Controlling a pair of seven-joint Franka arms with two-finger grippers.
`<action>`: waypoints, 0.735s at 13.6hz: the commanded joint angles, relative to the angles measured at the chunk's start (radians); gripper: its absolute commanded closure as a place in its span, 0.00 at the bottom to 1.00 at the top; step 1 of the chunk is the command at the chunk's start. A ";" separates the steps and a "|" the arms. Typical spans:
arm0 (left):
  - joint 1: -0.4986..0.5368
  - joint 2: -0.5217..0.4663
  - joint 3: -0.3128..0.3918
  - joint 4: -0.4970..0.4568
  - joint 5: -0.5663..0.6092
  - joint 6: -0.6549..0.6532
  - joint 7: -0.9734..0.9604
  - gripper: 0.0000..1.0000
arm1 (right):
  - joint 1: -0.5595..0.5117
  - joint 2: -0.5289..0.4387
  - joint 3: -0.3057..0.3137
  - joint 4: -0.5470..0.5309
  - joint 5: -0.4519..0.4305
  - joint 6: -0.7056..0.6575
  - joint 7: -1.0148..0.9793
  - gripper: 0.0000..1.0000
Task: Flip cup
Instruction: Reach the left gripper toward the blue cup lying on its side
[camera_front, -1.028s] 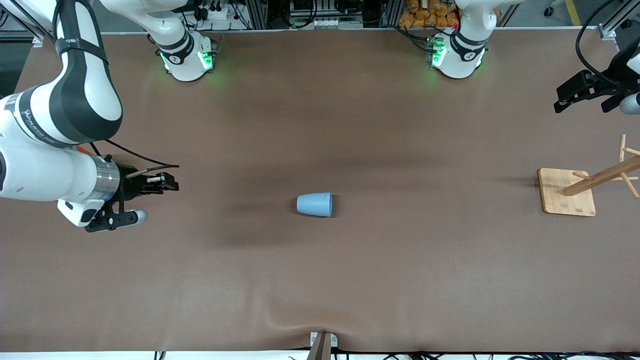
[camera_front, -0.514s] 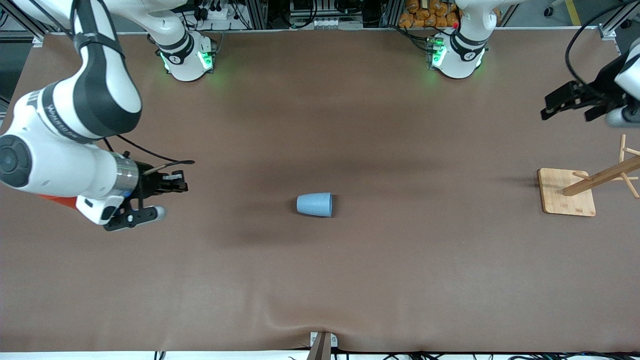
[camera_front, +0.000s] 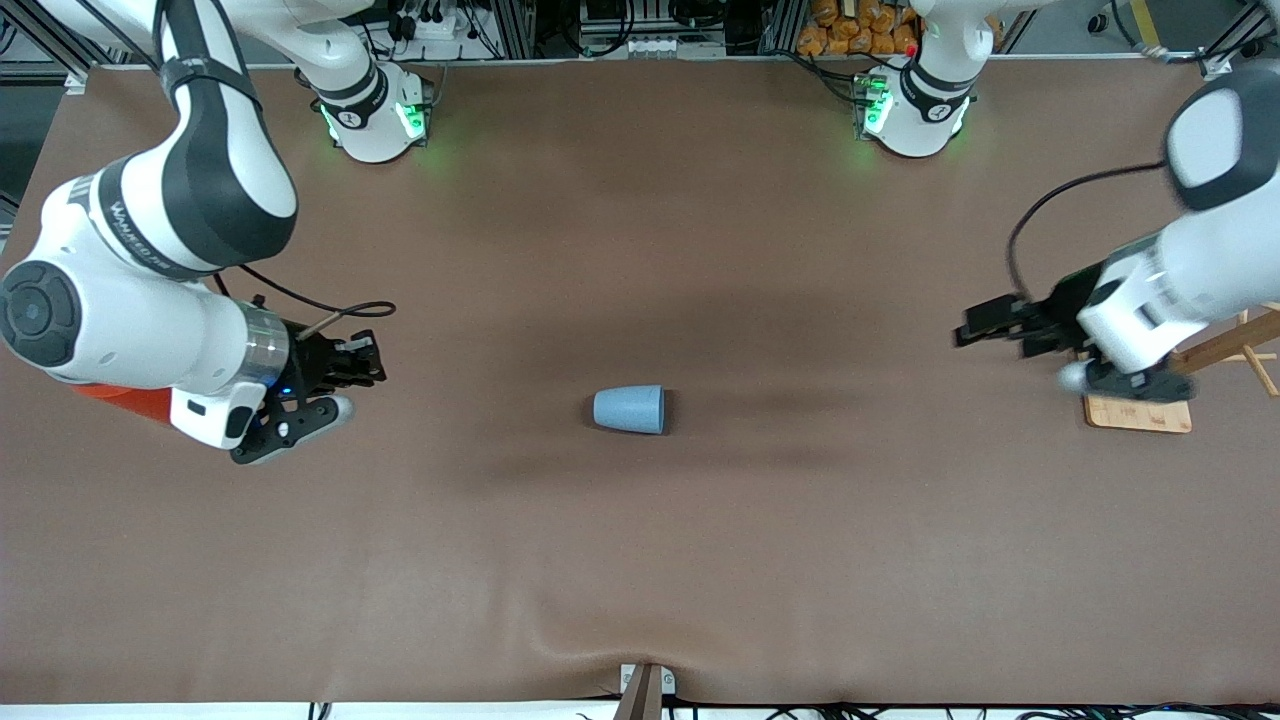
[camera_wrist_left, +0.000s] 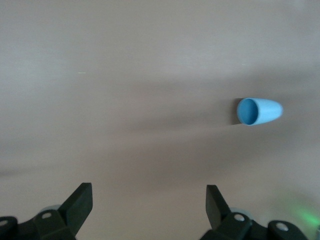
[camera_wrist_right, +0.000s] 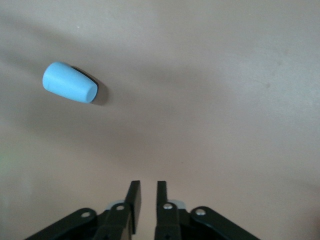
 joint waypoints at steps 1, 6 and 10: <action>-0.028 0.101 -0.003 0.020 -0.096 0.058 -0.002 0.00 | -0.047 -0.005 0.006 -0.032 0.012 -0.006 -0.023 0.58; -0.101 0.254 -0.004 0.020 -0.295 0.183 0.016 0.00 | -0.124 -0.007 0.003 -0.056 -0.001 -0.018 -0.023 0.12; -0.146 0.339 -0.004 0.018 -0.453 0.243 0.019 0.00 | -0.131 -0.007 0.000 -0.056 -0.017 -0.025 -0.017 0.00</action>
